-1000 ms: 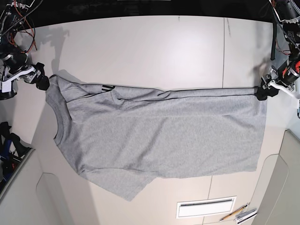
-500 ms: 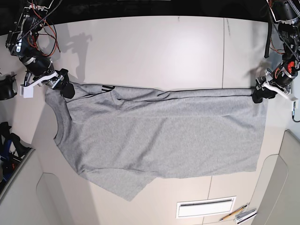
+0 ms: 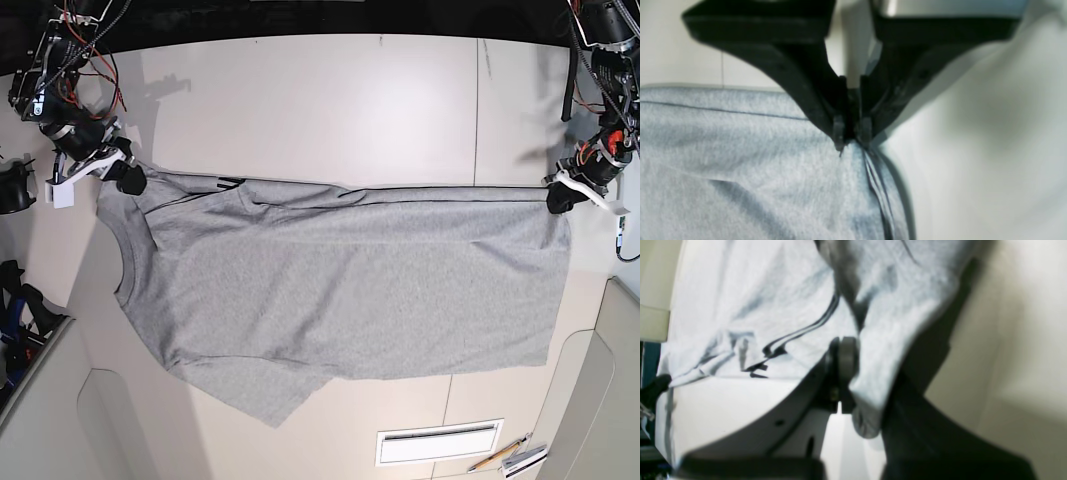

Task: Fold the T-shirt properly
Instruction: 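Regrasp the folded edge with both grippers and drag it to straighten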

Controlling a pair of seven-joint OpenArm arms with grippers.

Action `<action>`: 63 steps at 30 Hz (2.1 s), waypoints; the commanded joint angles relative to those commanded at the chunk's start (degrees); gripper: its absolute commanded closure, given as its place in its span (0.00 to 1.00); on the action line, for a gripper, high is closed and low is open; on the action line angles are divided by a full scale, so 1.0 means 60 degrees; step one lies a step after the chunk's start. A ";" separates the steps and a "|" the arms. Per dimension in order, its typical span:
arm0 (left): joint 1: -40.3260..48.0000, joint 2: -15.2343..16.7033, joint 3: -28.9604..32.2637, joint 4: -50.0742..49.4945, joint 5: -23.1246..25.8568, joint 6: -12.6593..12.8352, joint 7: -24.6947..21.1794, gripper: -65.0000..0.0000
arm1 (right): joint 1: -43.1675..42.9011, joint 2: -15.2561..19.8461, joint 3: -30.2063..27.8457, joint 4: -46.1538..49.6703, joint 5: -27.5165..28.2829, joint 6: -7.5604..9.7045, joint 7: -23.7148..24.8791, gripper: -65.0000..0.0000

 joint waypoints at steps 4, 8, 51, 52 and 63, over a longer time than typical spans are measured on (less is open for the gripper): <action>0.0033 -0.0138 0.0000 0.0455 -0.0015 -0.0226 0.0769 1.00 | -0.0051 0.0379 0.0033 0.0004 0.0415 0.0011 -0.0543 1.00; 0.0514 -0.0153 0.0000 0.1450 -0.0040 -0.0222 0.1202 1.00 | -0.0080 0.0645 0.0055 0.0004 0.0754 0.0040 -0.1137 1.00; 0.4546 -0.0178 -0.0681 0.4382 -0.0641 -0.0153 0.2058 1.00 | -0.3067 0.2011 0.0554 0.1479 0.1574 0.0168 -0.1738 1.00; 0.4546 -0.0178 -0.0681 0.4382 -0.0641 -0.0153 0.2062 0.98 | -0.3064 0.2011 0.0554 0.1479 0.1523 0.0157 -0.1738 0.89; 0.4543 -0.0178 -0.0973 0.4382 -0.0648 0.0284 0.2484 0.55 | -0.3060 0.2014 0.1384 0.1483 0.1570 0.0127 -0.1701 0.47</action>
